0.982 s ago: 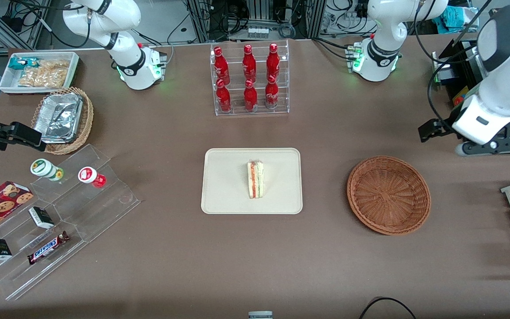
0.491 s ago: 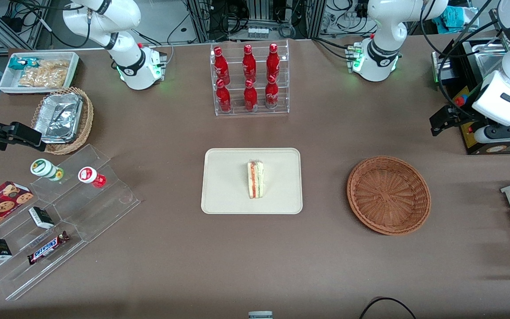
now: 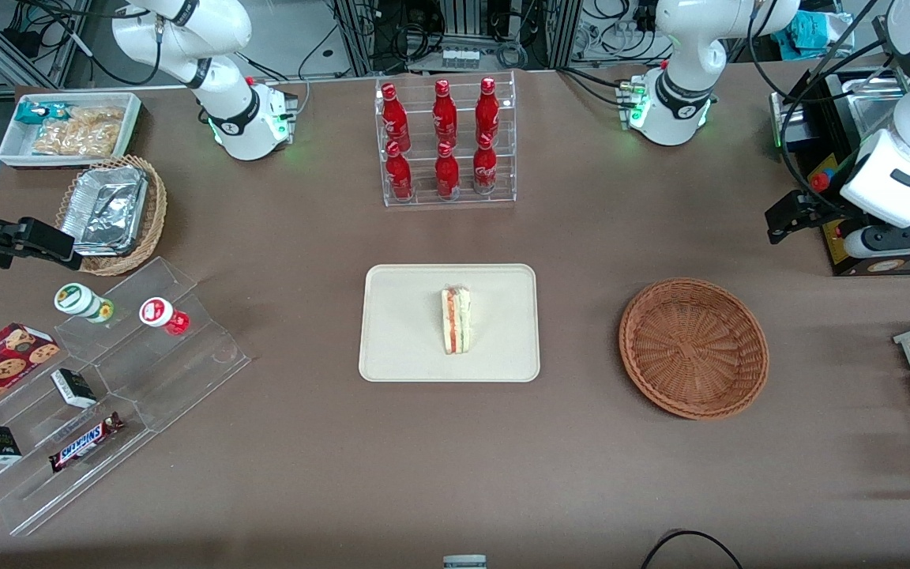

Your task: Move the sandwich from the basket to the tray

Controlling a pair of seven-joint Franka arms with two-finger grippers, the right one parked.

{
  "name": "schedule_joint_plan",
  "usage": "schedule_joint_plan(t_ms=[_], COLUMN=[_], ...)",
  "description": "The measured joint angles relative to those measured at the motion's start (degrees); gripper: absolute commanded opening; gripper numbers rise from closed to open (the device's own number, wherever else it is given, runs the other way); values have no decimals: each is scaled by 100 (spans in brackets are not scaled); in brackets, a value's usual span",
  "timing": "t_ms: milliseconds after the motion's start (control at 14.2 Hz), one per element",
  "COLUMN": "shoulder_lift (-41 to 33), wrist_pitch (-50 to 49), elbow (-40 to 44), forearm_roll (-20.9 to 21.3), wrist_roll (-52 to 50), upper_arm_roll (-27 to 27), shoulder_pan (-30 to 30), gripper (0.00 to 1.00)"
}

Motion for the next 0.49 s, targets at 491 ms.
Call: schedule_joint_plan(t_ms=[491], shoulder_lift=[0], wrist_pitch=[0], elbow=[0], forearm_roll=[-129], wrist_roll=[0], upper_arm_roll=[4], shoulder_pan=[4], gripper=[100])
